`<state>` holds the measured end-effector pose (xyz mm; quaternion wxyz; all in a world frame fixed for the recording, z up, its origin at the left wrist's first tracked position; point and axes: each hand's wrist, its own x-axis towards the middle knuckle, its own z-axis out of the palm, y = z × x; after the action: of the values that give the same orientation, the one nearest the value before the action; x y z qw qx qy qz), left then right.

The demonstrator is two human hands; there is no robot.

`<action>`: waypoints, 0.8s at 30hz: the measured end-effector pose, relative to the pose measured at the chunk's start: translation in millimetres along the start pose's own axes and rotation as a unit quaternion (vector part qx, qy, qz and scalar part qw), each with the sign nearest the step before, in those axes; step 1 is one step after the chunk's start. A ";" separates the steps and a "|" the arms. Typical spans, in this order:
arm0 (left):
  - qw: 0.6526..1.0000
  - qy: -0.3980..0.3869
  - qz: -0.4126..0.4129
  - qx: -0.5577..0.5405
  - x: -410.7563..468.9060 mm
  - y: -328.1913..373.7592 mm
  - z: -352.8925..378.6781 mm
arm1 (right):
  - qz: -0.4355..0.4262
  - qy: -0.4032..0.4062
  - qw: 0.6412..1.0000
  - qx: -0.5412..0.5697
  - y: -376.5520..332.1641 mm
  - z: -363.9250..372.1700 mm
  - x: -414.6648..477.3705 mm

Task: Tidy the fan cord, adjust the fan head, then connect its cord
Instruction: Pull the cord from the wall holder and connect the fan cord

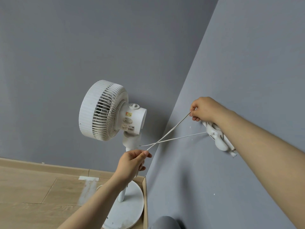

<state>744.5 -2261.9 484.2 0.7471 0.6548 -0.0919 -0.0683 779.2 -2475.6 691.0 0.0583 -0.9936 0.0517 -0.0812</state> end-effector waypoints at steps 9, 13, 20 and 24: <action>1.000 -0.009 0.015 -0.013 -3.2 16.0 14.1 | 0.082 0.037 0.993 0.081 -3.6 -17.7 -8.0; 0.999 -0.019 0.026 -0.004 -2.8 26.6 17.5 | 0.107 0.083 0.987 0.085 -1.8 -22.1 -8.0; 0.999 -0.023 0.037 -0.015 -1.2 40.7 22.4 | 0.155 0.165 0.971 0.082 5.2 -30.0 -6.0; 0.999 -0.024 0.043 -0.010 1.4 43.3 20.1 | 0.174 0.163 0.966 0.103 16.0 -32.7 -7.5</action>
<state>740.4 -2275.8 529.7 0.7532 0.6412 -0.1370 -0.0529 764.8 -2494.1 719.9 0.1640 -0.9314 0.2236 -0.2359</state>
